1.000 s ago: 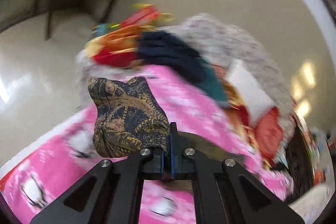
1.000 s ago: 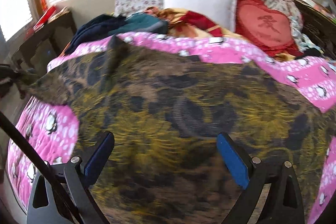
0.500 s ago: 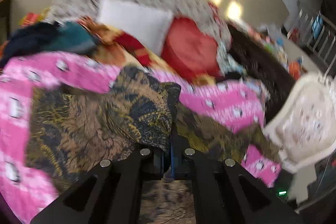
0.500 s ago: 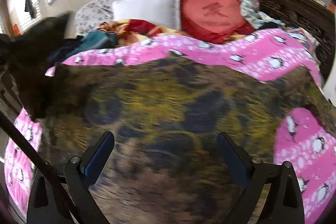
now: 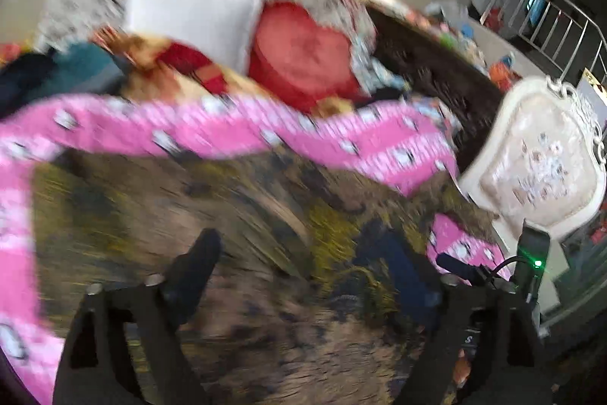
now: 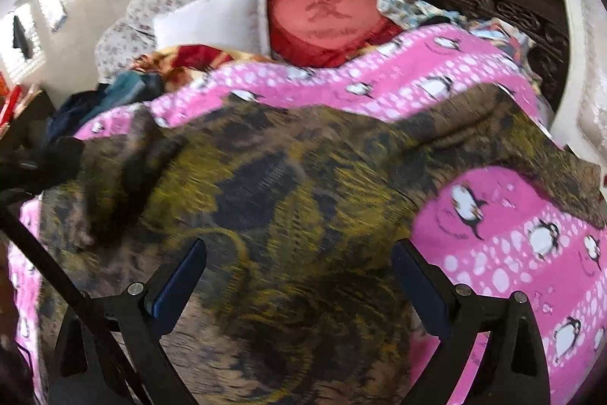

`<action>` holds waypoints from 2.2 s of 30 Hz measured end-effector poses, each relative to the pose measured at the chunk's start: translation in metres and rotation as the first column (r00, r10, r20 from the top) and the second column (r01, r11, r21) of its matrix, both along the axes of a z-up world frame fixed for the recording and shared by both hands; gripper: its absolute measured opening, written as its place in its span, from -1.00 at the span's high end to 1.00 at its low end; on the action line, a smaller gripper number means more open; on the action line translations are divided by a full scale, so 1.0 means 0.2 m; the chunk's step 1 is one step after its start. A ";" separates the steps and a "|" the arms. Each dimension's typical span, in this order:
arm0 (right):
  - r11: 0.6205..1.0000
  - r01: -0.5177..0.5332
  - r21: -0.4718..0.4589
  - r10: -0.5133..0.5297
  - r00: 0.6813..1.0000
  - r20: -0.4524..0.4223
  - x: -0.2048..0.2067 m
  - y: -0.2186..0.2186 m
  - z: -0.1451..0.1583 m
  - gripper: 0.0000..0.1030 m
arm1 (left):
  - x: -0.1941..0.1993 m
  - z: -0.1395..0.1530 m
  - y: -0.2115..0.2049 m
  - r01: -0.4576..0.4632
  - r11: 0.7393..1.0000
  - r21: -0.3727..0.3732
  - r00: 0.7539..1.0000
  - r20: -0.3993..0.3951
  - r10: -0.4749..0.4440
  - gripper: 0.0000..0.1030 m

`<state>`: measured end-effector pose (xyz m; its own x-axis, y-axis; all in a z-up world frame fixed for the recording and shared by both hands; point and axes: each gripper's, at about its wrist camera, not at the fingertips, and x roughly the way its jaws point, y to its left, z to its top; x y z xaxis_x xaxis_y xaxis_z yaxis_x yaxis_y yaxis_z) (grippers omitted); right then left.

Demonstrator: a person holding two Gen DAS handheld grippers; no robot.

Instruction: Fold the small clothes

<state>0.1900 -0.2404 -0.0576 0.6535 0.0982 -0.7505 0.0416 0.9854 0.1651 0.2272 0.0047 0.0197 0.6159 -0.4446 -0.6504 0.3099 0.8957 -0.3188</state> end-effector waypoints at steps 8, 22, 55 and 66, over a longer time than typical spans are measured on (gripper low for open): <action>0.998 -0.055 -0.018 0.056 0.994 0.089 0.06 0.23 0.12 -0.97 | -0.03 -0.01 0.36 -0.123 0.992 0.027 0.992 -0.034 0.123 -0.74; 0.957 -0.217 -0.190 0.239 0.966 0.096 0.30 0.64 0.00 0.75 | -0.03 -0.12 0.79 -0.329 0.944 0.011 0.940 -0.096 0.328 -0.74; 0.994 -0.024 -0.103 0.034 0.994 0.100 0.36 -0.14 0.05 0.93 | 0.33 -0.30 0.57 -0.324 0.934 0.153 0.932 -0.119 0.343 -0.74; 0.977 0.110 -0.180 -0.068 0.972 0.227 0.34 -0.23 0.30 0.96 | 0.40 -0.31 0.62 -0.349 0.921 0.172 0.919 -0.132 0.373 -0.74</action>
<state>0.2588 -0.2858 0.0029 0.8032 -0.0984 -0.5876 0.1142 0.9934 -0.0102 0.3077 0.1289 -0.0420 0.6002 -0.1077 -0.7926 -0.0871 0.9762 -0.1985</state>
